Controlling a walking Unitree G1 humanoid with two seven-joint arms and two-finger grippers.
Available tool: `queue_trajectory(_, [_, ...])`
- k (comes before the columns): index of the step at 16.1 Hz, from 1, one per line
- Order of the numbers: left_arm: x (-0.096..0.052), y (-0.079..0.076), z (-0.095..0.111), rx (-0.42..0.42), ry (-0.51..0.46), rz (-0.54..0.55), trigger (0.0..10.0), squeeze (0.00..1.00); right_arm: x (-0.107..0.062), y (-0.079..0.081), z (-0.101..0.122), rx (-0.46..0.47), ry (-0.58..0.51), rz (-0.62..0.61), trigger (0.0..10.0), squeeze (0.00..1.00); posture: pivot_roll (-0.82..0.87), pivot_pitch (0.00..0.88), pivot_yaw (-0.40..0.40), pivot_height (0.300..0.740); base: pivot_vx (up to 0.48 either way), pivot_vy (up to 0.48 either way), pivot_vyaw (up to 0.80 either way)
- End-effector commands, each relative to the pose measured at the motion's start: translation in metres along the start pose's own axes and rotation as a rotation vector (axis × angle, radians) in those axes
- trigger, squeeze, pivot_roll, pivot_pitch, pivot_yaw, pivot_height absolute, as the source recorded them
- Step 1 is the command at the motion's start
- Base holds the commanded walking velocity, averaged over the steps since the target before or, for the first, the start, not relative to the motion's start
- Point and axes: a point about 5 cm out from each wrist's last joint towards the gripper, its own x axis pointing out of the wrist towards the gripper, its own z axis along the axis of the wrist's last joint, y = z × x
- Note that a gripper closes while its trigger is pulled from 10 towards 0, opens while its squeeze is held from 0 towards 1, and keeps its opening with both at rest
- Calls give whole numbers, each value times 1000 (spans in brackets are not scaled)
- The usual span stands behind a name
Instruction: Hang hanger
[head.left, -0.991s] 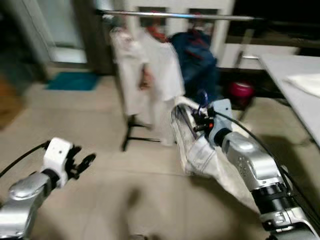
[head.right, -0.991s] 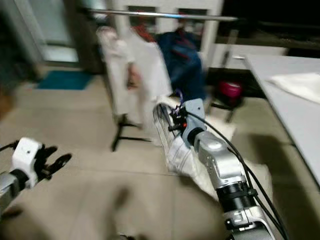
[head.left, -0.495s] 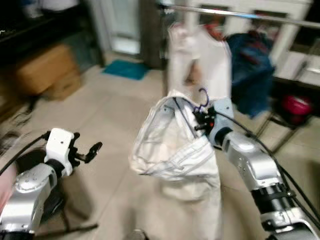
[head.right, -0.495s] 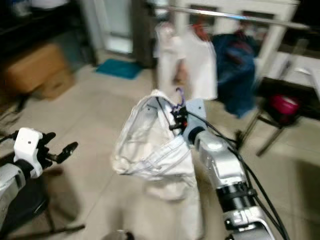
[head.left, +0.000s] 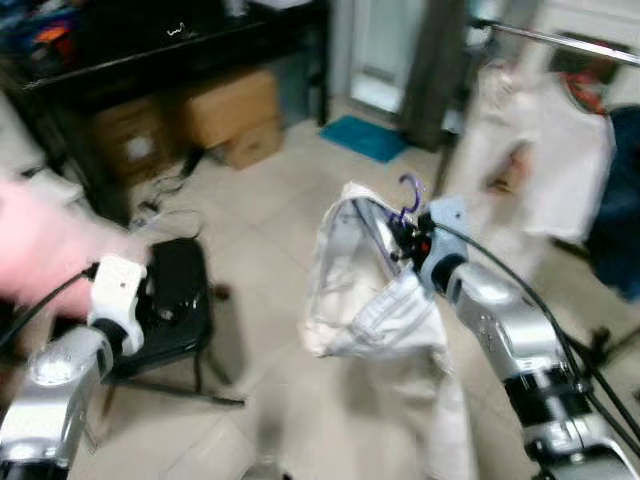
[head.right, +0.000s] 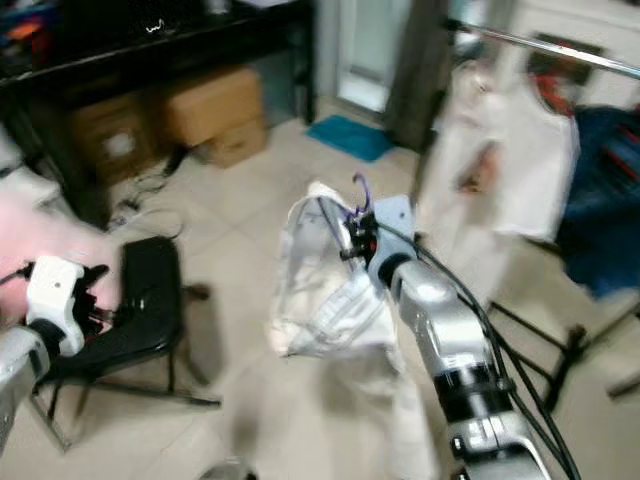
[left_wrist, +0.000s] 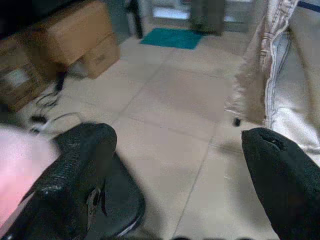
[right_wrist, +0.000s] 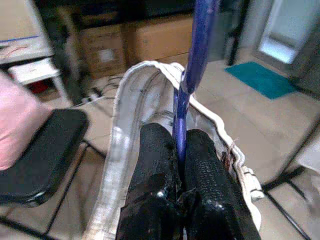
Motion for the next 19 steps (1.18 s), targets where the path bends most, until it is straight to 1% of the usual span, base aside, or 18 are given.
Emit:
queue_trajectory(1, [2,-2,5,14,-18,-8,10000,1000,-1,-2,16,-11,-68,5,10000,0,-31,0,16,740,0,0,800])
queue_trajectory(2, [2,-2,5,14,-18,-8,10000,1000,-1,-2,16,-11,-68,5,10000,0,-31,0,16,740,0,0,800])
queue_trajectory(3, [30,-31,26,-17,-111,10,10000,0,-9,-9,7,-3,-116,-110,10000,0,-52,0,43,740,0,0,0])
queue_trajectory(4, [53,-69,48,-32,-189,-10,10000,0,-21,-16,-5,61,-161,-232,10000,0,-54,0,44,740,0,0,0])
queue_trajectory(5, [57,-77,53,-32,-204,-17,10000,0,-24,-18,-7,79,-169,-254,10000,0,-54,0,44,740,0,0,0])
queue_trajectory(7, [58,-77,53,-35,-204,-21,10000,0,-24,-17,-6,125,-170,-233,10000,0,-56,0,44,740,0,0,0])
queue_trajectory(11, [59,-79,55,-46,-210,0,10000,0,-25,-15,-7,124,-180,-244,10000,0,-54,0,42,740,0,0,-800])
queue_trajectory(14, [58,-77,56,-53,-217,10,10000,0,-26,-19,-8,109,-178,-297,10000,0,-54,0,42,740,0,0,-800])
queue_trajectory(16, [58,-76,58,-57,-223,13,10000,0,-26,-19,-10,127,-169,-296,10000,0,-54,0,42,740,0,0,-800])
queue_trajectory(17, [58,-76,58,-58,-225,17,10000,0,-26,-19,-10,121,-162,-289,10000,0,-54,0,42,740,247,0,-800])
queue_trajectory(19, [58,-75,59,-60,-228,24,10000,0,-26,-20,-9,110,-172,-316,10000,0,-54,0,42,740,253,0,-800])
